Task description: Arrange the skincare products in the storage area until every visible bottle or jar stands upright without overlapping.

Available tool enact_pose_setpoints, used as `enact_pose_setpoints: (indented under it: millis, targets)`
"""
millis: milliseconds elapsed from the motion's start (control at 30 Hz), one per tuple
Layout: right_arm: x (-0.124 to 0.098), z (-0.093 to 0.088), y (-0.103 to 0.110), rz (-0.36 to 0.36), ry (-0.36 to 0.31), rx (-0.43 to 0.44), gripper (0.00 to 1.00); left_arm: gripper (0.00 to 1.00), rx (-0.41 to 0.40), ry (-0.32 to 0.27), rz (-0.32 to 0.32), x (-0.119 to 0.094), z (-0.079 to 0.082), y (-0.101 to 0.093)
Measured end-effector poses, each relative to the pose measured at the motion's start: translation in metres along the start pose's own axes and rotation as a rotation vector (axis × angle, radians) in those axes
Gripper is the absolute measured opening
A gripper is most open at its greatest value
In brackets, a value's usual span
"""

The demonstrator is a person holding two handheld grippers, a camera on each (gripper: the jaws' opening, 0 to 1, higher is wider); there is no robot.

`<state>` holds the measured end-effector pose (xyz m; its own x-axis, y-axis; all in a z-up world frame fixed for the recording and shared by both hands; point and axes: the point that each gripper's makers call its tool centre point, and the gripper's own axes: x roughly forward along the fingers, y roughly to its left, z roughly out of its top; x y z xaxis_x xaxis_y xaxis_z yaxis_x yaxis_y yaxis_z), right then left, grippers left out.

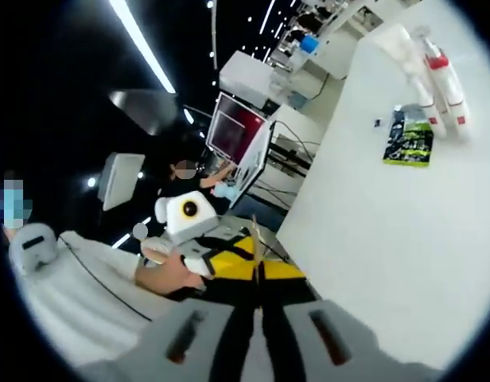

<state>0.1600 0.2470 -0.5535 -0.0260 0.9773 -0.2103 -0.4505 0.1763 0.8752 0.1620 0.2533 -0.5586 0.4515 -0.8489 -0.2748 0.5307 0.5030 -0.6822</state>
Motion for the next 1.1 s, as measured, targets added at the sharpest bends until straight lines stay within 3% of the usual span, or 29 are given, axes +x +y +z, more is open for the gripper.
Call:
enact_pose_setpoints:
  millis: [33, 133, 233, 433, 533, 733, 800, 867, 1100]
  targets:
    - [0.000, -0.001, 0.001, 0.003, -0.001, -0.001, 0.02, 0.01, -0.005, -0.007, -0.009, -0.001, 0.000, -0.001]
    - [0.000, -0.001, 0.004, 0.010, -0.006, -0.006, 0.03, 0.01, -0.121, -0.026, -0.038, -0.003, 0.000, -0.004]
    - [0.001, 0.007, 0.006, 0.016, -0.069, 0.001, 0.05, 0.00, -0.201, -0.074, -0.053, -0.005, 0.005, -0.002]
    - [-0.005, 0.024, 0.008, 0.024, -0.192, 0.024, 0.09, 0.00, -0.258, -0.142, -0.054, -0.011, 0.013, -0.001]
    - [-0.005, 0.025, 0.008, 0.030, -0.222, 0.042, 0.11, 0.00, -0.302, -0.176, -0.057, -0.014, 0.016, 0.001]
    - [-0.006, 0.041, 0.005, 0.037, -0.364, 0.090, 0.11, 0.00, -0.361, -0.191, -0.068, -0.019, 0.013, 0.004]
    - [-0.003, 0.039, 0.007, 0.033, -0.360, 0.052, 0.03, 0.00, -0.377, -0.185, -0.076, -0.019, 0.010, 0.004]
    - [0.000, 0.039, 0.008, 0.019, -0.364, 0.019, 0.03, 0.01, -0.378, -0.183, -0.067, -0.020, 0.007, 0.006]
    - [0.009, 0.041, 0.012, 0.057, -0.367, 0.054, 0.02, 0.04, -0.416, -0.194, -0.101, -0.029, 0.006, 0.009]
